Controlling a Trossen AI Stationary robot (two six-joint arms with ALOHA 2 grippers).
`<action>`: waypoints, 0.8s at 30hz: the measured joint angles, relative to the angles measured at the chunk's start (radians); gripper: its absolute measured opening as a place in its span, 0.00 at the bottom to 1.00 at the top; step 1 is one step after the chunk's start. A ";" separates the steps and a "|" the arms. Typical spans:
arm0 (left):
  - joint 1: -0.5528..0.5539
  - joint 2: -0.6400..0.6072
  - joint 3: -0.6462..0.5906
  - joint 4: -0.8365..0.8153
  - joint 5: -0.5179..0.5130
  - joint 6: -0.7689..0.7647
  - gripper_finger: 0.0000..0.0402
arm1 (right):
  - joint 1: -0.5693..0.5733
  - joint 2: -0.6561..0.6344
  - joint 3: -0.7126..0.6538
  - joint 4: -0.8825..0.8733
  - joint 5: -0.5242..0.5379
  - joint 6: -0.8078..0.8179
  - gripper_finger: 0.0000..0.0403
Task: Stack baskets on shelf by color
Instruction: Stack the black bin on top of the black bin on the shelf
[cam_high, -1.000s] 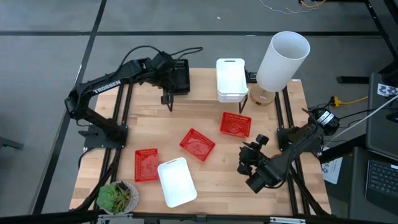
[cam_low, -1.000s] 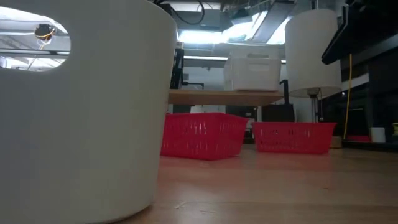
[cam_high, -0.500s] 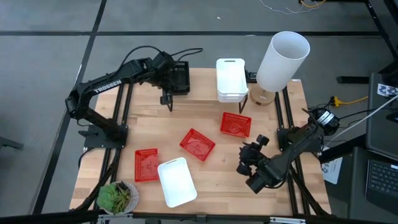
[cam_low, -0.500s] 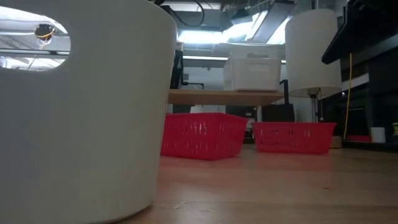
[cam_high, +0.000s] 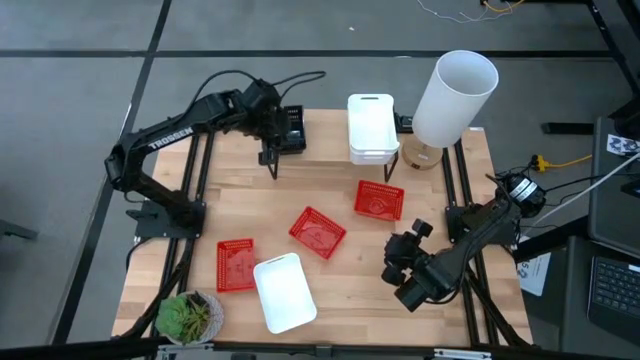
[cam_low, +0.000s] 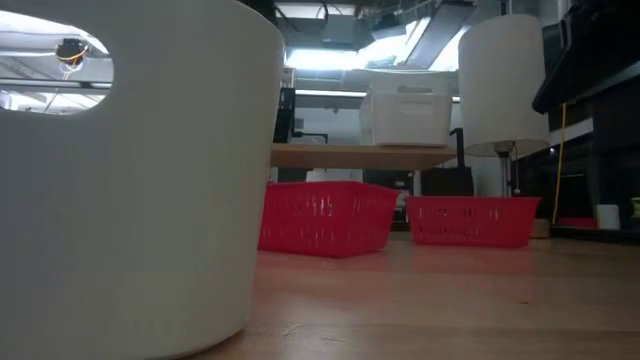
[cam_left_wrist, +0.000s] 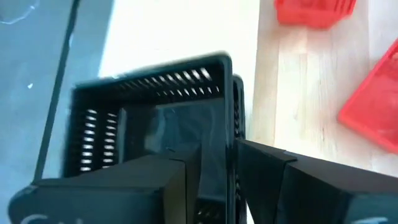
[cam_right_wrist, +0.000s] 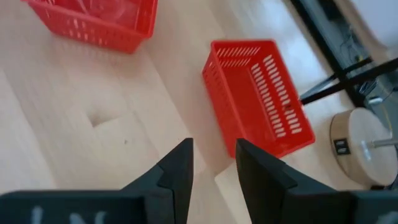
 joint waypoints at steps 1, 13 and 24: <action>-0.006 -0.001 0.019 -0.001 0.000 -0.021 0.22 | 0.000 0.000 0.000 0.000 -0.012 -0.001 0.30; -0.085 -0.004 0.050 0.001 -0.338 -0.073 0.21 | 0.001 0.000 0.000 0.025 -0.077 -0.004 0.30; -0.160 0.000 -0.130 0.075 -0.473 -0.079 0.21 | 0.001 0.000 0.000 0.026 -0.077 -0.007 0.30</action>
